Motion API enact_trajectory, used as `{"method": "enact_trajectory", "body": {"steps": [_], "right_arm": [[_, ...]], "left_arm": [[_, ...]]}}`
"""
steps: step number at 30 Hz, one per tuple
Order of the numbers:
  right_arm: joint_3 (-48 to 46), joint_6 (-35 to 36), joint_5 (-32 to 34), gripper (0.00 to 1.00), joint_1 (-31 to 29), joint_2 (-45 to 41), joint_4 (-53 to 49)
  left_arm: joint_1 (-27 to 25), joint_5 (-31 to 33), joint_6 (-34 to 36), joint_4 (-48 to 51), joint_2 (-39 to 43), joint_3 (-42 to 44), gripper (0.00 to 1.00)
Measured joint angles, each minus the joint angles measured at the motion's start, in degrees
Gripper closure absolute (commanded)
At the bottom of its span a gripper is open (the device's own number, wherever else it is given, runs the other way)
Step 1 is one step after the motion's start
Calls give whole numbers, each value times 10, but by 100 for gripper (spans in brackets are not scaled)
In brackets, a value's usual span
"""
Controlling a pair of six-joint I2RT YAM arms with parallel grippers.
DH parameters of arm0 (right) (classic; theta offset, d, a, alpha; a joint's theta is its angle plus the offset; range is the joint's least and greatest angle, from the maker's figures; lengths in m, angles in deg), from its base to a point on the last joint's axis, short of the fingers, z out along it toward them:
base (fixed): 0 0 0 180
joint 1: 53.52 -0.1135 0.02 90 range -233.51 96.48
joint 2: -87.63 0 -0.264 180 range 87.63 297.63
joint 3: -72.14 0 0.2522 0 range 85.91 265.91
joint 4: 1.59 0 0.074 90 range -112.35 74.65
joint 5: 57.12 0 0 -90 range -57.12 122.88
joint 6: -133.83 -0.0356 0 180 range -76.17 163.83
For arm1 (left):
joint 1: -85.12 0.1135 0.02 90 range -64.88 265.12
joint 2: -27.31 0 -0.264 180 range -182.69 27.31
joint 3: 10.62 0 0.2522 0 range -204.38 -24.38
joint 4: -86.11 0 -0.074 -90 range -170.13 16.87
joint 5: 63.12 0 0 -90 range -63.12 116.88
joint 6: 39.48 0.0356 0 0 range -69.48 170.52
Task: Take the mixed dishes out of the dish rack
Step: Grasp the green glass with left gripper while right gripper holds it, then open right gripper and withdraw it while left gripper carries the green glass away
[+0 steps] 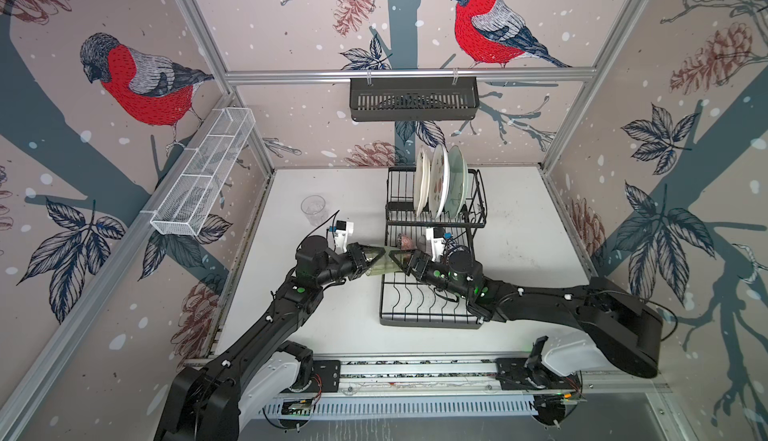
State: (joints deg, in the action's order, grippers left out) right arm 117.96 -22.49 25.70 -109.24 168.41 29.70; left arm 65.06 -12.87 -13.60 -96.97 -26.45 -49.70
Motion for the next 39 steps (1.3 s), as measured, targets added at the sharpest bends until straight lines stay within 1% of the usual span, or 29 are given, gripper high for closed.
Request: {"method": "enact_trajectory", "body": {"steps": [4,8,12,21,26,30,36,39], "right_arm": [[26,43,-1,0,3,-14,-56],[51,94,-2,0,5,-23,-102],[53,127,-2,0,11,-29,-129],[53,187,1,0,19,-47,-173],[32,217,5,0,33,-72,-181],[16,239,9,0,50,-92,-191],[16,279,20,0,61,-135,-226],[16,298,32,0,69,-157,-249]], "left_arm": [[0,26,16,27,26,-3,100],[14,55,29,52,40,-6,100],[28,63,35,71,42,-8,100],[36,84,47,90,24,-34,100],[72,98,57,103,5,-37,100],[77,114,81,124,-26,-67,100],[78,201,140,179,-86,-147,100],[78,266,175,211,-121,-191,100]]}}
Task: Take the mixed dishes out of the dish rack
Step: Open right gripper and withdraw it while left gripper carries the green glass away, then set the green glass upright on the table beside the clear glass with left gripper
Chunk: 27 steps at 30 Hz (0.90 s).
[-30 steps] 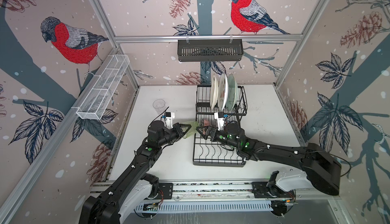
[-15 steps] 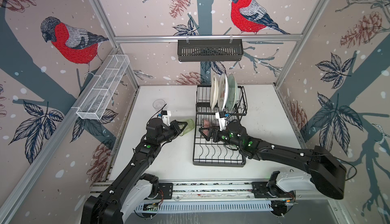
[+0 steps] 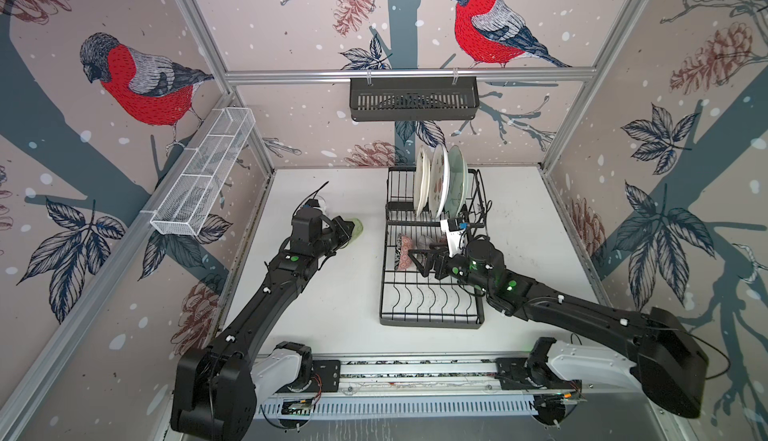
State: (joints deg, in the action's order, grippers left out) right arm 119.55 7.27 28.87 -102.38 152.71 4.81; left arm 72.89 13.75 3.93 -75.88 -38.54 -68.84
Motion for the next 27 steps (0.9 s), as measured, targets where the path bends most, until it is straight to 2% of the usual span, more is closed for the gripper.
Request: {"method": "enact_trajectory", "body": {"steps": [4,7,16,27], "right_arm": [[0,22,1,0,24,-32,-35],[-3,34,3,0,46,-56,-60],[1,67,45,0,90,-103,-169],[-31,66,63,0,124,-148,-217]], "left_arm": [[0,71,43,44,-61,-63,100],[0,101,67,69,-116,-110,100],[-12,119,120,125,-284,-239,100],[-15,162,162,208,-445,-379,100]]}}
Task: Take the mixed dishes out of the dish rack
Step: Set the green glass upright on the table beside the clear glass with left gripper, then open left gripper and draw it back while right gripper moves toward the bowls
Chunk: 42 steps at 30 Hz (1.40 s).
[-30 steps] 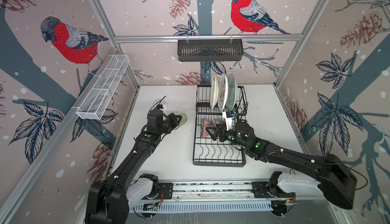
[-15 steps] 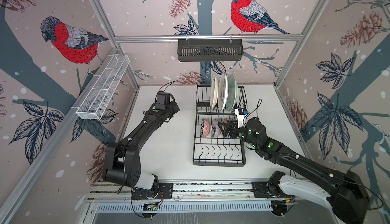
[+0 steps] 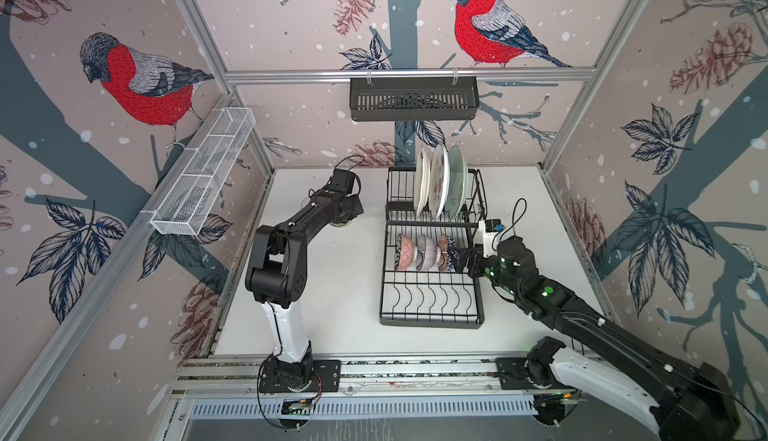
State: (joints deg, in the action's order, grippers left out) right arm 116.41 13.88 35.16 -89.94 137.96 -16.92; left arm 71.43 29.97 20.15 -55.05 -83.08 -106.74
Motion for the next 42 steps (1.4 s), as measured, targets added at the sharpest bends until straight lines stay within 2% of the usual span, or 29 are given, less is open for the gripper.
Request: {"method": "enact_trajectory", "body": {"steps": [5,7,15,21,29,31,38,42], "right_arm": [[-1,-5,9,0,16,-1,-28],[-1,-15,9,0,24,-1,-40],[-1,-19,9,0,42,-12,-75],[-6,-32,8,0,50,-22,-89],[-20,-45,-4,0,59,-23,-95],[-23,-46,-7,0,62,-23,-95],[-27,-48,-31,0,68,-21,-95],[-23,-48,-53,0,68,-25,-94]], "left_arm": [[0,2,8,15,-32,-45,100],[0,6,10,23,-40,-59,86],[0,12,21,39,-51,-81,41],[0,11,27,40,-43,-89,22],[0,-1,38,33,-5,-65,11],[0,-6,38,26,13,-47,3],[0,-30,35,0,69,-1,3],[0,-48,25,-35,127,59,3]]}}
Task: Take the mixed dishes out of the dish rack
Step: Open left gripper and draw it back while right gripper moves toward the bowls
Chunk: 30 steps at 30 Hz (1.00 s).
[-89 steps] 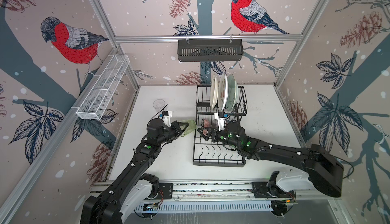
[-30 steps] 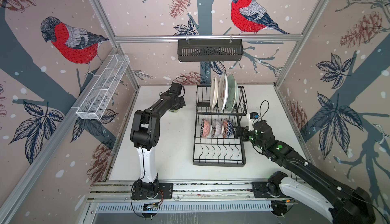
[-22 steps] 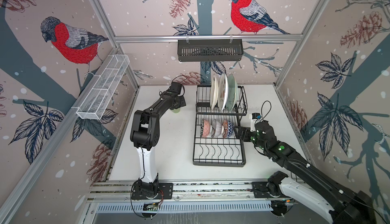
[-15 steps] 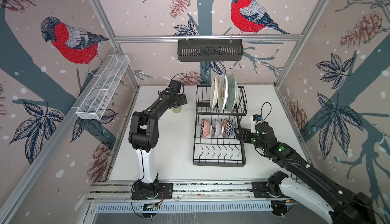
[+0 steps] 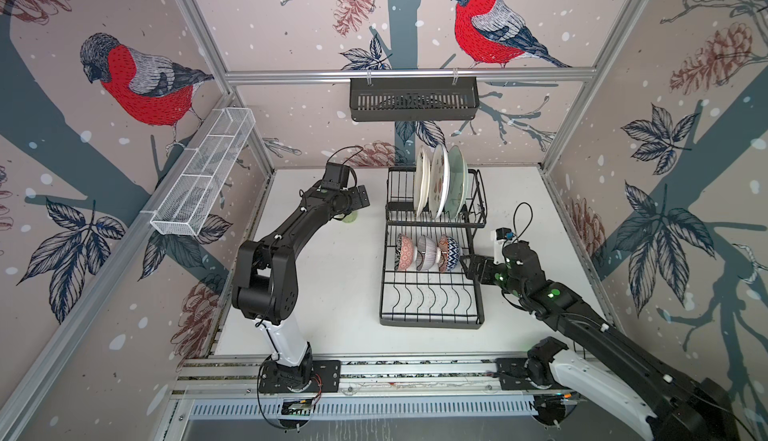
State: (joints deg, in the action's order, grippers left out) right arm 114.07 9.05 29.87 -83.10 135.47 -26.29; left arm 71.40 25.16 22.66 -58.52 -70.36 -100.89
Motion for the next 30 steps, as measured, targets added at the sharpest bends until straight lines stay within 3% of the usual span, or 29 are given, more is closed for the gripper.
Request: {"method": "enact_trajectory", "body": {"steps": [16,30], "right_arm": [[-12,-37,-42,0,-48,21,71],[-74,-44,0,2,-86,52,161]], "left_arm": [[-2,-72,-39,-123,226,242,2],[-2,-92,-39,-157,246,281,3]]}}
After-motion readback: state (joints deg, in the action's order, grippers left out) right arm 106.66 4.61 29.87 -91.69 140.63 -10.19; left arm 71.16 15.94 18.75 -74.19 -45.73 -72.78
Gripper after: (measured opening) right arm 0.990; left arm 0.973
